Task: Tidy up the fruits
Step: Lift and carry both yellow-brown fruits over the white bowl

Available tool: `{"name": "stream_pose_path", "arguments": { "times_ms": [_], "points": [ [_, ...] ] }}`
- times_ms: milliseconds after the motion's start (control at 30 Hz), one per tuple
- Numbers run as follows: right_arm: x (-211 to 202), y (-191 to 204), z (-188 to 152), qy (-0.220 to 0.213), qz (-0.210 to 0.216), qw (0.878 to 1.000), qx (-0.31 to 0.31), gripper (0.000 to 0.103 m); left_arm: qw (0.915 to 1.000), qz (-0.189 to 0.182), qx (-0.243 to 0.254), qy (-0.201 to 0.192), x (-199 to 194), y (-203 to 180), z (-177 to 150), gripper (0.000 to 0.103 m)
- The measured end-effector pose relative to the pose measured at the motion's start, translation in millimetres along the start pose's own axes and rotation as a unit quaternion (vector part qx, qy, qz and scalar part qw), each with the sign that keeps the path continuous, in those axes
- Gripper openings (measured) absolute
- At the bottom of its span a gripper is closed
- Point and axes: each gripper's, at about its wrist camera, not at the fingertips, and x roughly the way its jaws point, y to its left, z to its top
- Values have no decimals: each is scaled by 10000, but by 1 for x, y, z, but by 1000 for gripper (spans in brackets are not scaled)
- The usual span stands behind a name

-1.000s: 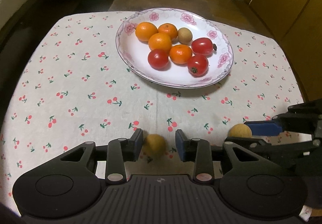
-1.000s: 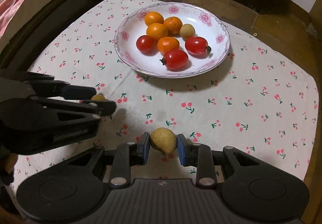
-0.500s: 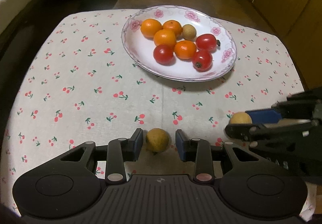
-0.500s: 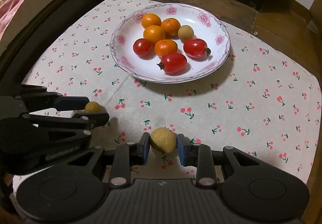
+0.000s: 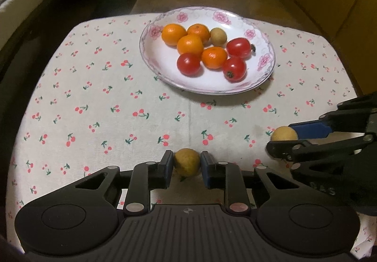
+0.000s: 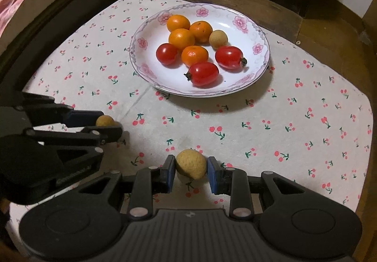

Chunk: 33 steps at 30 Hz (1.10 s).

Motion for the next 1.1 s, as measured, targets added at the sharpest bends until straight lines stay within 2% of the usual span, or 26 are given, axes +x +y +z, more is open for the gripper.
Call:
{"name": "stream_pose_path", "arguments": {
  "times_ms": [333,1100],
  "points": [
    [-12,-4,10,-236,-48,9997,36,29,9996,-156,29,-241,-16,-7,10,32],
    [-22,-21,42,-619,-181,9977,201,30,9983,-12,-42,-579,-17,-12,54,31]
  ]
}}
